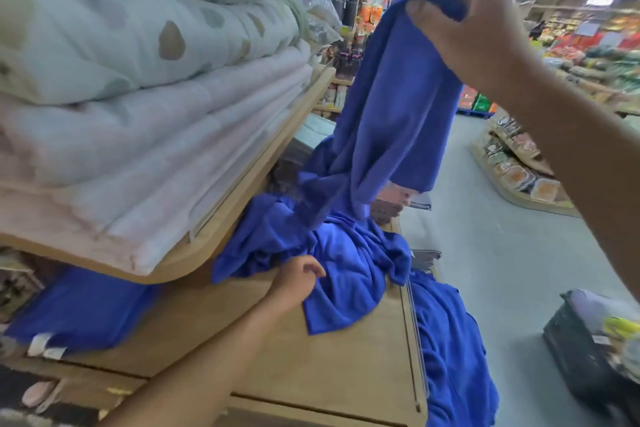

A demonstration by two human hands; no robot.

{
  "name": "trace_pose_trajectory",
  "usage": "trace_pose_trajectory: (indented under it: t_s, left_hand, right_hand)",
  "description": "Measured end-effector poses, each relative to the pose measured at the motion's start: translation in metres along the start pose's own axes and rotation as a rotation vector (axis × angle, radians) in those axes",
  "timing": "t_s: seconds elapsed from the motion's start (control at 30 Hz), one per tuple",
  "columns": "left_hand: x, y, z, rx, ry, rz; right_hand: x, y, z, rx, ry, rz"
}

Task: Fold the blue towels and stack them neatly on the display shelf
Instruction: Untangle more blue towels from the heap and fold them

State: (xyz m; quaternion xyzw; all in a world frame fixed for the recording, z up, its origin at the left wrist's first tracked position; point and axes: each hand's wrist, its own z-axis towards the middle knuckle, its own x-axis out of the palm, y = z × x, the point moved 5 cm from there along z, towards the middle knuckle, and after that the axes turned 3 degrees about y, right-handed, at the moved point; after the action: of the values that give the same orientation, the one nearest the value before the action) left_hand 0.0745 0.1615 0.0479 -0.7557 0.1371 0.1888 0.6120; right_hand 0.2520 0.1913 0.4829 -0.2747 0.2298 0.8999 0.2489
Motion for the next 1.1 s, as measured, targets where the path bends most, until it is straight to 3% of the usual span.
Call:
trace_pose_trajectory:
  t_s: [0.07,0.17,0.27,0.37,0.47,0.57,0.63,0.8,0.87,1.0,1.03,1.1]
  left_hand:
    - [-0.007,0.015,-0.019,-0.132,-0.031,-0.468]
    - [-0.009,0.025,-0.044,-0.319,0.180,-0.938]
    - [0.000,0.029,-0.062,-0.398,0.407,-0.932]
    - [0.013,0.041,-0.079,-0.344,0.392,-0.602]
    - [0.016,0.048,-0.080,-0.246,0.245,-0.435]
    - [0.010,0.051,-0.079,-0.213,0.103,-0.437]
    - [0.009,0.059,-0.080,-0.208,0.072,-0.451]
    - [0.002,0.067,-0.088,-0.184,-0.003,-0.450]
    - [-0.008,0.066,-0.092,-0.171,-0.085,-0.469]
    - [-0.068,0.073,-0.112,-0.151,-0.378,-0.325]
    - [-0.085,0.080,-0.119,-0.182,-0.403,-0.185]
    - [-0.108,0.099,-0.131,-0.317,-0.282,0.227]
  right_hand:
    - [0.012,0.023,-0.041,-0.060,0.126,0.087]
    - [0.082,0.045,-0.148,-0.156,0.518,0.151]
    - [0.174,0.043,-0.277,-0.059,1.029,0.074]
    - [0.224,0.023,-0.367,0.046,1.244,-0.009]
    - [0.227,0.012,-0.398,0.110,1.146,0.131]
    - [0.209,-0.019,-0.393,0.302,0.868,0.181]
    - [0.198,-0.048,-0.390,0.393,0.755,0.014]
    - [0.194,-0.071,-0.399,0.344,0.859,-0.488]
    - [0.191,-0.066,-0.392,0.333,0.776,-0.354]
    - [0.156,-0.066,-0.382,0.615,0.436,0.290]
    - [0.149,-0.069,-0.384,0.648,0.400,0.313]
    - [0.149,-0.076,-0.391,0.685,0.542,0.154]
